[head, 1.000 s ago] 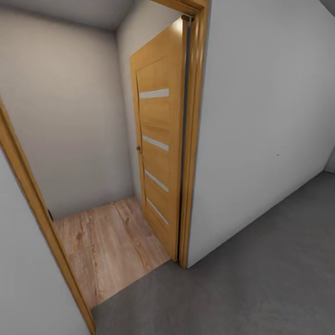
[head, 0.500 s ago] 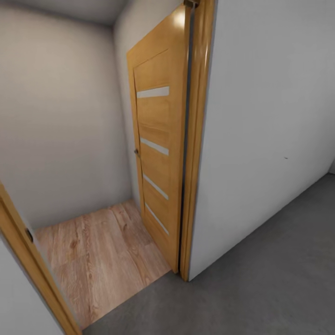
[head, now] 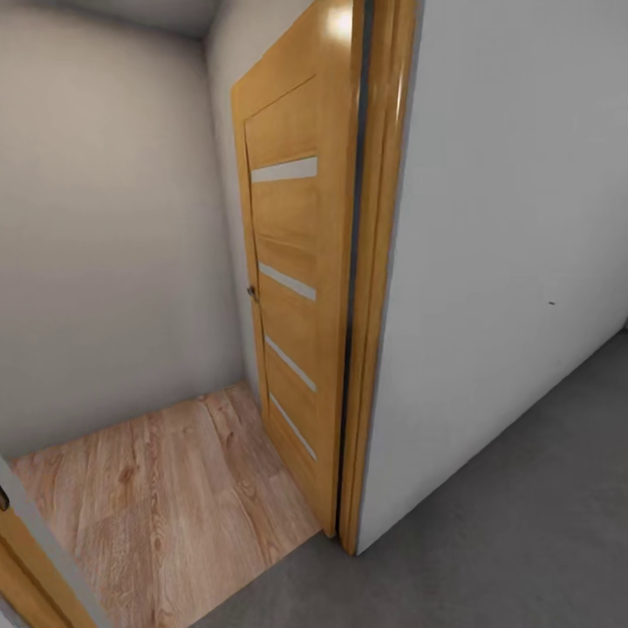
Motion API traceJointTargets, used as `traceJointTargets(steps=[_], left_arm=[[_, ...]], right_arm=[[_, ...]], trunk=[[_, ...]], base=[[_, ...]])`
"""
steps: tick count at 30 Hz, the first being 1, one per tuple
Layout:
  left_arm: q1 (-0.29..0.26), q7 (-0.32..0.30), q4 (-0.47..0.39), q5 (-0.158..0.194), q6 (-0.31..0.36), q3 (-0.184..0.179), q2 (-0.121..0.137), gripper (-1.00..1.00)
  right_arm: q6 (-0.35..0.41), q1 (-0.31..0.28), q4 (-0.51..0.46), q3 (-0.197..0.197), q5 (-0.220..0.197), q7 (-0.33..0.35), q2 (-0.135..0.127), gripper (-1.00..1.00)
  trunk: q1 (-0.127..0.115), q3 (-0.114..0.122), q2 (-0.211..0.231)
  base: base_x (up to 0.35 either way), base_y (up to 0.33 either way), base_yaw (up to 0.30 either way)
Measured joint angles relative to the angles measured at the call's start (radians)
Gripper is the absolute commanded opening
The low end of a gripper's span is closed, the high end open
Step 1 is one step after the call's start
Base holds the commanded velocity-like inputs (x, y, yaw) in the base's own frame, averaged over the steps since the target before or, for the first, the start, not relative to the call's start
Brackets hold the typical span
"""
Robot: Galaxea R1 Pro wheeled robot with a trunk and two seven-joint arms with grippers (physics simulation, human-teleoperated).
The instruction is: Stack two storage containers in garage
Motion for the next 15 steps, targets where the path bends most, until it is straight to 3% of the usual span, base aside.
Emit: traceJointTargets(steps=[15], left_arm=[[0.0,0.0,0.0,0.0,0.0,0.0,0.0,1.0]], right_arm=[[0.002,0.0,0.0,0.001,0.0,0.0,0.004,1.0]], trunk=[[0.0,0.0,0.0]], base=[[0.321,0.0,0.003]])
